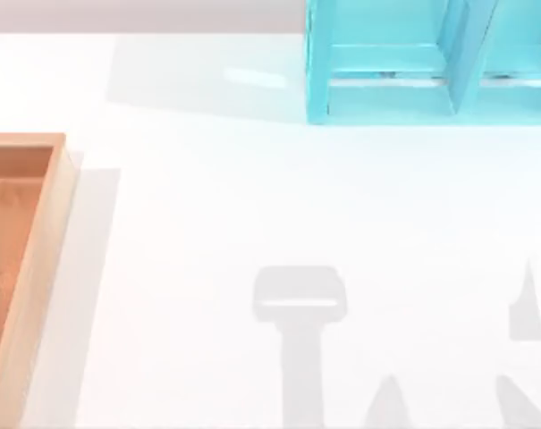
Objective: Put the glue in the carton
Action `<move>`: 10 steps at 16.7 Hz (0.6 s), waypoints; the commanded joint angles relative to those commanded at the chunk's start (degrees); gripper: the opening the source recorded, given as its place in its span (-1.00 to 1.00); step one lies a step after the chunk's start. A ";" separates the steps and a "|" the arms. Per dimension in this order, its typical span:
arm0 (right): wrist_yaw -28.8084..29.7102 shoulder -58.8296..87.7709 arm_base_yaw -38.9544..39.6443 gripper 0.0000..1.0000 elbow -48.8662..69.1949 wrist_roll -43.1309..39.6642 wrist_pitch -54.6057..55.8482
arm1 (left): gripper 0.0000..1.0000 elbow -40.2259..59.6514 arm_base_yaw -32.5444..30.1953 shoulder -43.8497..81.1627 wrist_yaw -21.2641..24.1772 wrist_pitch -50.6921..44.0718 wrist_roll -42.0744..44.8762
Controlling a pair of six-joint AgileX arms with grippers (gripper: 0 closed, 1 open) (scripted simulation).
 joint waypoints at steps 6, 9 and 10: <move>0.00 0.00 0.00 1.00 0.00 0.00 0.00 | -0.55 0.00 0.00 0.00 0.00 0.00 0.00; 0.00 0.00 0.00 1.00 0.00 0.00 0.00 | -0.10 0.00 0.00 0.00 0.00 0.00 0.00; 0.00 0.00 0.00 1.00 0.00 0.00 0.00 | 0.06 0.00 0.00 0.00 0.00 0.00 0.00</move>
